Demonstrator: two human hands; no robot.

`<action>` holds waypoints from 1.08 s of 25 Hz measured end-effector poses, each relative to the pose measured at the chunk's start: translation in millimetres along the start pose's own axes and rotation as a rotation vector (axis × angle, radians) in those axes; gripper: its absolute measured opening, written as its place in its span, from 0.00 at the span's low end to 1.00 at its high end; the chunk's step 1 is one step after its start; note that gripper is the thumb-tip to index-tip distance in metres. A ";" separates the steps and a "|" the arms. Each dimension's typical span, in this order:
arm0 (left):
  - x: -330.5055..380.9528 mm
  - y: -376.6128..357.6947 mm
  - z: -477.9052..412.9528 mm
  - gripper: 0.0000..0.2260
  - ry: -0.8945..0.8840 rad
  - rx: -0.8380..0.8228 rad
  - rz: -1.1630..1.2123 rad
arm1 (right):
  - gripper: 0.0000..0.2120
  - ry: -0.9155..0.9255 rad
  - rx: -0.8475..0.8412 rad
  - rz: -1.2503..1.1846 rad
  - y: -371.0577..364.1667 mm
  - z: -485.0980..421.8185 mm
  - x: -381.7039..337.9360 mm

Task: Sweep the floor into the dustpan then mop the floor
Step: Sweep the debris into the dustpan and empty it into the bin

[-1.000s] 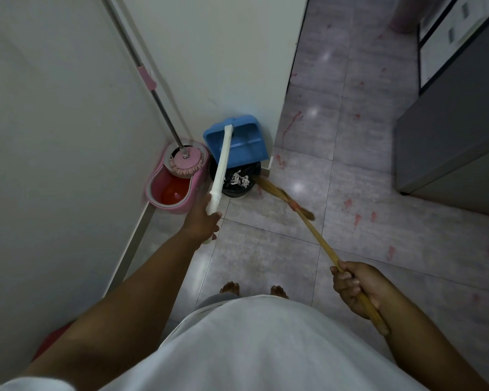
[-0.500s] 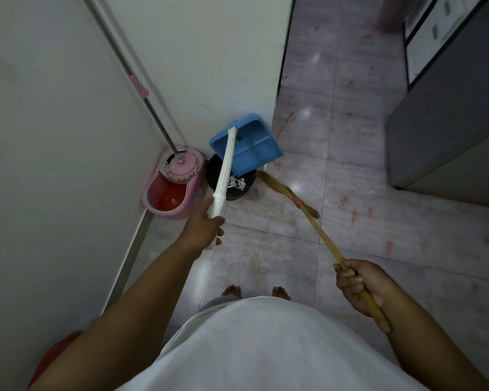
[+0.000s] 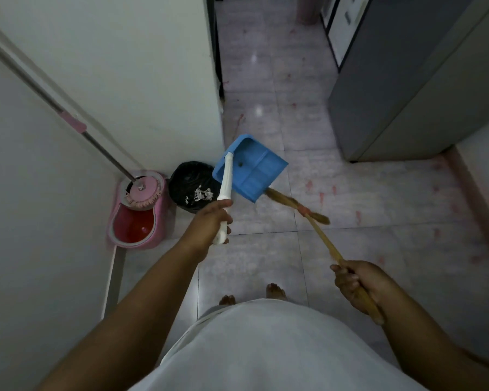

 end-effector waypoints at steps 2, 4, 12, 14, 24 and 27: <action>2.4 -18.0 -3.3 0.09 -0.014 -0.075 0.002 | 0.13 0.052 0.034 -0.016 15.8 5.2 6.7; 8.3 -35.0 -5.8 0.12 -0.045 -0.136 0.008 | 0.13 0.094 0.085 -0.050 33.6 10.6 12.3; 13.4 -105.7 -28.0 0.12 -0.195 -0.285 -0.263 | 0.11 0.275 0.161 -0.174 97.3 30.5 27.4; 5.3 -124.5 -27.9 0.13 -0.261 -0.339 -0.362 | 0.09 0.310 0.159 -0.204 112.7 34.7 24.9; 18.6 -271.9 -20.4 0.06 -0.466 -0.295 -0.588 | 0.09 0.599 0.277 -0.343 231.3 39.9 -23.5; 17.7 -323.1 -18.5 0.10 -0.553 -0.345 -0.774 | 0.05 0.619 0.405 -0.334 267.1 39.4 -22.4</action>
Point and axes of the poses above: each hand's wrist, its own z-axis away from the middle knuckle, its own y-axis out of the back of the hand, x = y × z, the point moved 4 cm from there along -z, towards the middle knuckle, and after that the axes turned 7 degrees about x, right-handed, at the moved point
